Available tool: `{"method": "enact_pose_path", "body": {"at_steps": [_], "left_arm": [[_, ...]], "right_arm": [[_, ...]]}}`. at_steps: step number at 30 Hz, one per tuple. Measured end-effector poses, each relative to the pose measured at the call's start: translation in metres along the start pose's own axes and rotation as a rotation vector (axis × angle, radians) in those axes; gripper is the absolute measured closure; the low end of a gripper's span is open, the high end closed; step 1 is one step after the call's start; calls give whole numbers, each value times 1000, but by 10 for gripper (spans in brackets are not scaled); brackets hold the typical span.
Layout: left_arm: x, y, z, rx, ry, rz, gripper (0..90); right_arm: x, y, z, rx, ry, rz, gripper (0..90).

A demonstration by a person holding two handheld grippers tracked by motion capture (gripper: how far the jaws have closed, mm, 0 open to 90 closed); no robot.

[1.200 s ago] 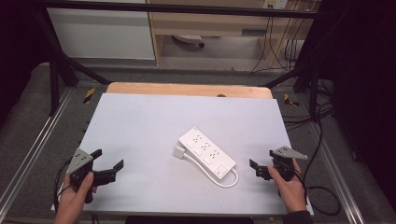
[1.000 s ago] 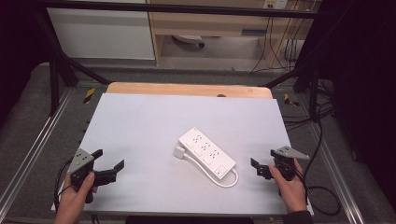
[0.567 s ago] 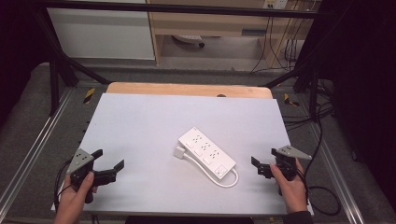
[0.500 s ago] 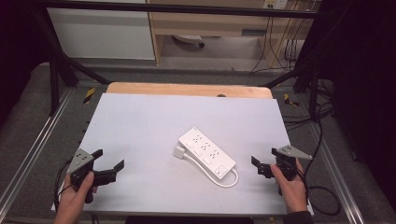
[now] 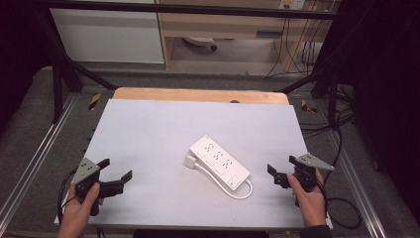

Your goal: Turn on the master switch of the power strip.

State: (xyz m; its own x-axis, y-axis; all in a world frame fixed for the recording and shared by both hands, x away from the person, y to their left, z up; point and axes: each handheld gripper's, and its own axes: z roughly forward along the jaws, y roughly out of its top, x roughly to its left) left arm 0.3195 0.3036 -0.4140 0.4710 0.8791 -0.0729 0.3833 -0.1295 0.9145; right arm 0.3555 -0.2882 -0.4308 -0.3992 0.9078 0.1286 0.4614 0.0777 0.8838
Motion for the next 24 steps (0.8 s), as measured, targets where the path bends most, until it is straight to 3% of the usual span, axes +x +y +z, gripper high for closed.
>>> {"method": "enact_pose_path", "body": {"at_steps": [5, 9, 19, 24], "left_arm": [[0, 0, 0, 3, -4, -3, 59], [0, 0, 0, 3, -1, -4, 59], [0, 0, 0, -1, 1, -3, 59], [0, 0, 0, -1, 1, -4, 59]], "right_arm": [[1, 2, -2, -15, 41, 20, 44], [2, 5, -3, -28, 40, 23, 43], [10, 12, -3, -55, 43, 8, 35], [18, 15, -1, -62, 60, -16, 94]]}}
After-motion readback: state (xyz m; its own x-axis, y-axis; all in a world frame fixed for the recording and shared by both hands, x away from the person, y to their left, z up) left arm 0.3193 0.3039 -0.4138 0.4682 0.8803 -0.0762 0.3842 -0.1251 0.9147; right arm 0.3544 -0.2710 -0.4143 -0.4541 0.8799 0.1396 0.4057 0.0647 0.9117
